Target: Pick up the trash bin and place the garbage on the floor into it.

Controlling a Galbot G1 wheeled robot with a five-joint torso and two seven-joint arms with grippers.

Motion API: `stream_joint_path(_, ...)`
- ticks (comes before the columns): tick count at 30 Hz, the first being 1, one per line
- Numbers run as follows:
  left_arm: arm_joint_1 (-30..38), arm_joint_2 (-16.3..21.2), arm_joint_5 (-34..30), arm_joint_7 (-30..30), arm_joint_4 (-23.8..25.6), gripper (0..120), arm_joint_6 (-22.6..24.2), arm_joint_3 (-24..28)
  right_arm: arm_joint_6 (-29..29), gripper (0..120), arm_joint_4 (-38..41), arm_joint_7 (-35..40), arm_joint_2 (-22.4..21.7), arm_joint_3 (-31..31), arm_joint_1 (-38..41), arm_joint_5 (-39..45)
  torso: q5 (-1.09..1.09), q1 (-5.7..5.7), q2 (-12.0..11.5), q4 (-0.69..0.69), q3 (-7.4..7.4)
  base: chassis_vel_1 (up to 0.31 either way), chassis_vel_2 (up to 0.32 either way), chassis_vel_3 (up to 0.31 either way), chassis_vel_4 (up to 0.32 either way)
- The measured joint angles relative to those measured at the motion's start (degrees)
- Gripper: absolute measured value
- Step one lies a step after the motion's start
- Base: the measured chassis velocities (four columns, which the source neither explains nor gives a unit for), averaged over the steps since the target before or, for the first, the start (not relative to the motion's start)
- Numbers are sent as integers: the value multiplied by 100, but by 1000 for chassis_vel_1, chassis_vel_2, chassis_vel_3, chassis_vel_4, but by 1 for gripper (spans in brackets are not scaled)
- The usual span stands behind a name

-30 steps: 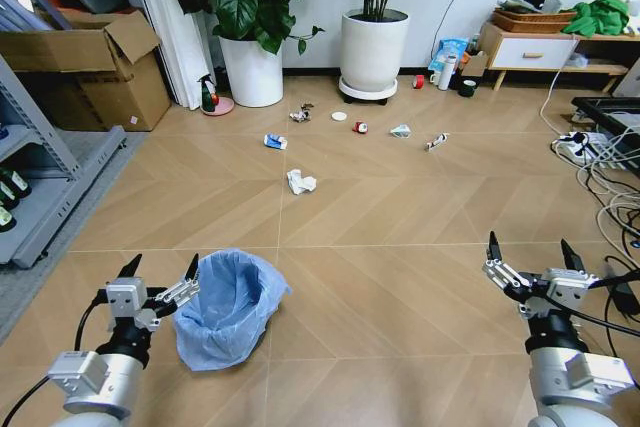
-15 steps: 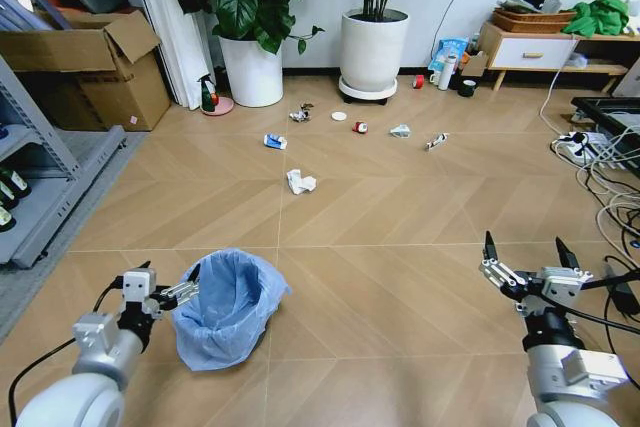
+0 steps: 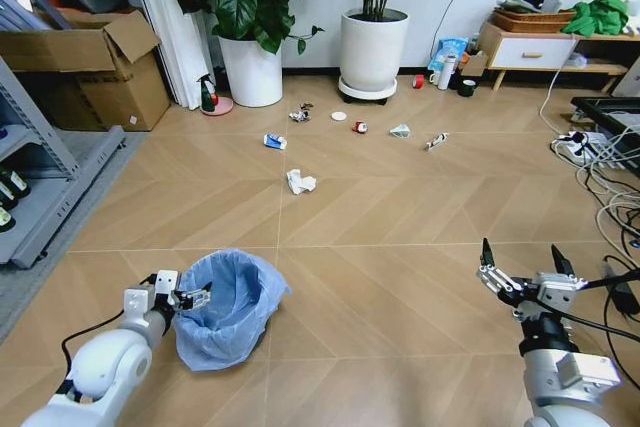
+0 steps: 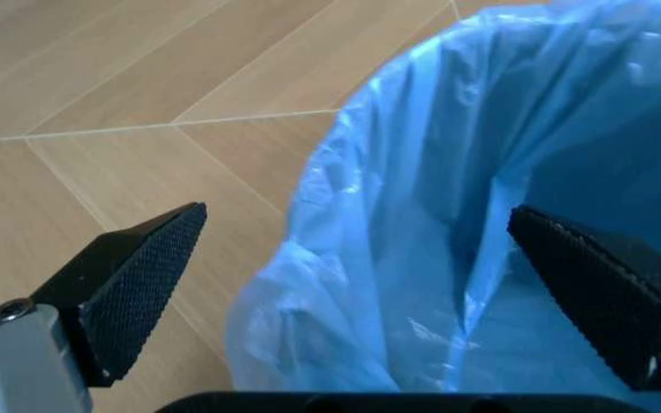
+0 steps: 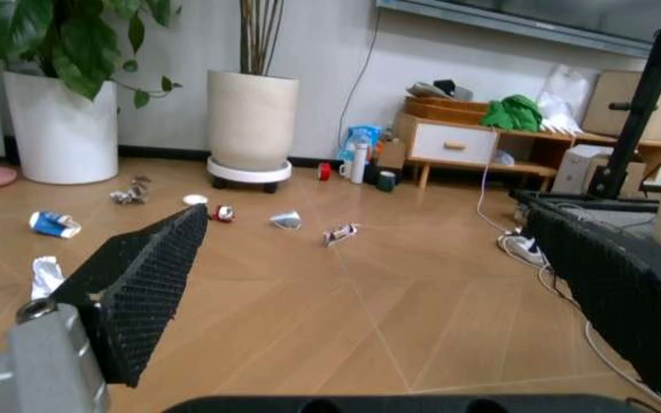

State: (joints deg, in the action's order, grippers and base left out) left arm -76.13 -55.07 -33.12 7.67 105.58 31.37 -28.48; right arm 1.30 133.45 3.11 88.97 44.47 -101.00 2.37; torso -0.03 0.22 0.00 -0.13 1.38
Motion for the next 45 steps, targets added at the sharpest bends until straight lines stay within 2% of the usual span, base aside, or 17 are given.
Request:
stream_joint_path(8, 173, 110, -375, 44, -281, 100, 367, 66, 4, 100, -54, 15, -20, -22, 46, -18, -1, 0, 0, 1, 0, 0, 0, 0, 0)
stream_joint_path(15, 233, 133, -493, 69, -338, 93, 372, 99, 8, 100, -104, 20, -32, -31, 54, -30, 0, 0, 0, 0, 0, 0, 0, 0, 0)
stream_joint_path(20, 227, 137, -522, 56, -384, 80, 346, 108, 16, 100, -119, 23, -30, -35, 67, -34, -1, 0, 0, 0, 0, 0, 0, 0, 0)
stream_joint_path(26, 208, 124, -521, 45, -400, 57, 307, 119, 17, 100, -129, 27, -36, -36, 85, -34, -1, 0, 0, 0, 0, 0, 0, 0, 0)
stream_joint_path(27, 208, 124, -521, 45, -400, 57, 307, 119, 17, 100, -129, 27, -36, -36, 85, -34, -1, 0, 0, 0, 0, 0, 0, 0, 0)
stream_joint_path(30, 198, 119, -525, 18, -400, 41, 287, 130, 18, 100, -129, 32, -25, -36, 84, -34, -1, 0, 0, 0, 0, 0, 0, 0, 0)
stream_joint_path(32, 194, 117, -526, 14, -400, 37, 284, 132, 22, 100, -128, 33, -24, -35, 81, -34, -1, 0, 0, 0, 0, 0, 0, 0, 0)
stream_joint_path(35, 184, 107, -526, 9, -380, 23, 276, 133, 36, 100, -120, 42, -27, -23, 80, -31, -1, 0, 0, 0, 0, 0, 0, 0, 0)
stream_joint_path(37, 182, 107, -526, 9, -378, 21, 272, 133, 37, 100, -118, 43, -28, -22, 80, -30, -1, 0, 0, 0, 0, 0, 0, 0, 0)
stream_joint_path(39, 156, 91, -532, 9, -344, 8, 218, 132, 31, 100, -100, 50, -29, -22, 80, -18, -1, 0, 0, 0, 0, 0, 0, 0, 0)
stream_joint_path(42, 116, 57, -548, 11, -295, 2, 133, 113, -42, 100, -63, 60, -29, -23, 79, 3, -2, 0, 0, 0, 0, 0, 0, 0, 0)
stream_joint_path(45, 88, 29, -561, 22, -250, 1, 90, 86, -93, 100, -42, 63, -29, -23, 78, 15, -2, 0, 0, 0, 0, 0, 0, 0, 0)
